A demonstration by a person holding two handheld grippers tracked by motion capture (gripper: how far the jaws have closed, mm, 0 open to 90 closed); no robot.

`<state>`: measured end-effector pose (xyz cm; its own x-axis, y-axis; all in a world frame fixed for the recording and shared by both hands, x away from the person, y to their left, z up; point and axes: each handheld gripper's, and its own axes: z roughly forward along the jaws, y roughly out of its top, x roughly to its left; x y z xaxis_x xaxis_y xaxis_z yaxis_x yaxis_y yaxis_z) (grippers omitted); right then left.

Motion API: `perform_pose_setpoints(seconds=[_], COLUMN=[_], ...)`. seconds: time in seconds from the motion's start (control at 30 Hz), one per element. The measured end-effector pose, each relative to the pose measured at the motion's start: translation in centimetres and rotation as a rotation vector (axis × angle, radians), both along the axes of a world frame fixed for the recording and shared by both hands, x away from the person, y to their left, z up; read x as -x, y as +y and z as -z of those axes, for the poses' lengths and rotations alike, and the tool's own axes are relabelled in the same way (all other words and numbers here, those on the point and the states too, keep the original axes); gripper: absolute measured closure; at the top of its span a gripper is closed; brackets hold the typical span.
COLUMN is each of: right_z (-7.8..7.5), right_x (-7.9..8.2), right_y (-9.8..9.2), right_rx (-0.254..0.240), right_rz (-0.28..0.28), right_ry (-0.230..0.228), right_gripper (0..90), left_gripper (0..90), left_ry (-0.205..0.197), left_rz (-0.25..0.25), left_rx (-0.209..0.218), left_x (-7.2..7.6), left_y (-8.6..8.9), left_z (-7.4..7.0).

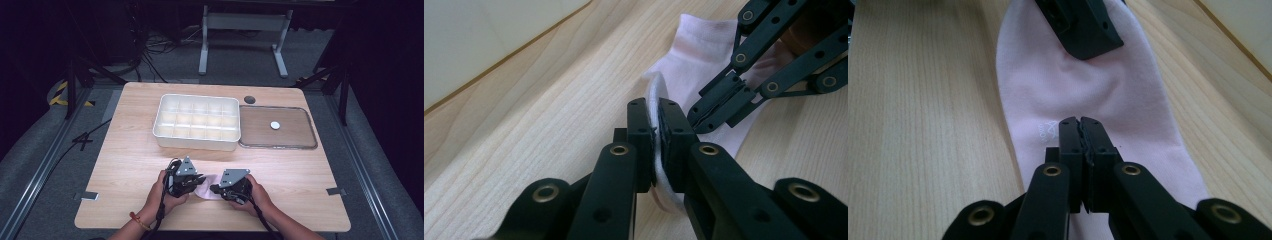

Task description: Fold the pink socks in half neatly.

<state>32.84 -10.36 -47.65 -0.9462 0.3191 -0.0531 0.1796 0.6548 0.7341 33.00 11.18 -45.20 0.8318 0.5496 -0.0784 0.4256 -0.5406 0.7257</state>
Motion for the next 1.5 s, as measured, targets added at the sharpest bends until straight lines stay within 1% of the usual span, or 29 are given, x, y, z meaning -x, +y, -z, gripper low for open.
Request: perform_pose_setpoints(seconds=[0.03, 0.07, 0.1, 0.17, 0.2, 0.27, 0.37, 0.43, 0.47, 0.53, 0.57, 0.6, 0.67, 0.77, 0.83, 0.87, 0.97, 1.0, 1.07, 1.2, 1.23, 1.33, 1.4, 1.5], right_z=[-0.1, -0.1, -0.3, -0.8, -1.1, -1.6, -2.1, -2.2, -2.1, -1.7, -1.3, -1.1, -0.7, -0.6, -0.5, -0.5, -0.4, -0.4, -0.4, -0.4, -0.4, -0.4, -0.4, -0.4], right_x=[0.0, 0.0, -0.1, -0.3, -0.4, -0.3, -0.1, 0.0, 0.0, 0.0, 0.0, -0.1, -0.2, -0.3, -0.4, -0.4, -0.4, -0.4, -0.4, -0.5, -0.5, -0.5, -0.4, -0.4], right_y=[-0.1, -0.2, -0.5, -1.1, -1.4, -2.3, -3.6, -4.5, -4.9, -5.5, -5.7, -5.8, -5.7, -5.5, -5.4, -5.5, -5.5, -5.4, -5.3, -5.3, -5.4, -5.2, -5.1, -5.1], right_rx=[0.002, -0.005, -0.018, -0.043, -0.053, -0.061, -0.042, -0.028, -0.018, -0.001, 0.025, 0.043, 0.062, 0.057, 0.058, 0.054, 0.047, 0.049, 0.048, 0.042, 0.038, 0.045, 0.054, 0.051], right_rz=[-0.001, 0.001, -0.001, 0.016, 0.018, 0.027, 0.036, 0.046, 0.051, 0.059, 0.061, 0.061, 0.058, 0.058, 0.059, 0.058, 0.063, 0.066, 0.067, 0.060, 0.059, 0.058, 0.057, 0.054], right_ry=[-0.005, -0.001, 0.001, 0.007, 0.003, -0.005, -0.014, -0.012, -0.014, 0.005, 0.006, 0.003, 0.013, 0.024, 0.018, 0.022, 0.022, 0.014, 0.009, 0.011, 0.017, 0.010, -0.005, -0.004], right_gripper=[86.9, 86.9, 87.0, 87.1, 87.1, 87.0, 86.1, 85.9, 85.9, 85.8, 85.7, 85.5, 85.5, 85.7, 85.9, 86.0, 86.2, 86.3, 86.4, 86.4, 86.4, 86.4, 86.5, 86.6], left_gripper=[85.7, 85.7, 85.7, 85.7, 85.6, 85.7, 85.6, 85.6, 85.5, 85.5, 85.5, 85.5, 85.3, 85.2, 85.2, 85.2, 85.2, 85.2, 85.3, 85.3, 85.3, 85.4, 85.4, 85.4], left_ry=[0.000, 0.002, 0.002, 0.003, -0.004, 0.001, -0.004, -0.005, -0.007, -0.008, -0.011, -0.009, -0.015, -0.013, -0.027, -0.027, -0.037, -0.042, -0.048, -0.054, -0.051, -0.053, -0.041, -0.029], left_rz=[-0.001, -0.005, -0.009, -0.011, -0.009, -0.012, -0.015, -0.008, -0.005, -0.007, -0.008, -0.005, 0.001, -0.001, 0.007, 0.015, 0.011, 0.019, 0.021, 0.015, 0.005, 0.002, -0.004, -0.021], left_rx=[-0.005, -0.006, -0.010, -0.012, -0.015, -0.014, -0.018, -0.023, -0.025, -0.027, -0.028, -0.025, -0.032, -0.036, -0.048, -0.045, -0.038, -0.043, -0.048, -0.055, -0.052, -0.050, -0.046, -0.038], left_x=[0.0, 0.0, -0.1, -0.1, -0.2, -0.1, 0.1, 0.2, 0.2, 0.2, 0.2, 0.2, 0.2, 0.2, 0.2, 0.2, 0.0, 0.0, 0.0, -0.1, 0.0, 0.0, 0.0, 0.0], left_y=[0.1, 0.1, 0.3, 0.4, 0.5, 0.5, 0.5, 0.5, 0.5, 0.3, 0.3, 0.2, 0.0, -0.3, -0.7, -0.7, -1.2, -1.3, -1.7, -2.1, -2.3, -2.6, -2.9, -3.3], left_z=[0.0, 0.1, 0.1, 0.1, 0.1, 0.0, 0.0, -0.1, -0.1, -0.1, -0.1, -0.1, -0.1, -0.2, -0.4, -0.5, -1.0, -1.1, -1.3, -1.4, -1.4, -1.4, -1.4, -1.4])
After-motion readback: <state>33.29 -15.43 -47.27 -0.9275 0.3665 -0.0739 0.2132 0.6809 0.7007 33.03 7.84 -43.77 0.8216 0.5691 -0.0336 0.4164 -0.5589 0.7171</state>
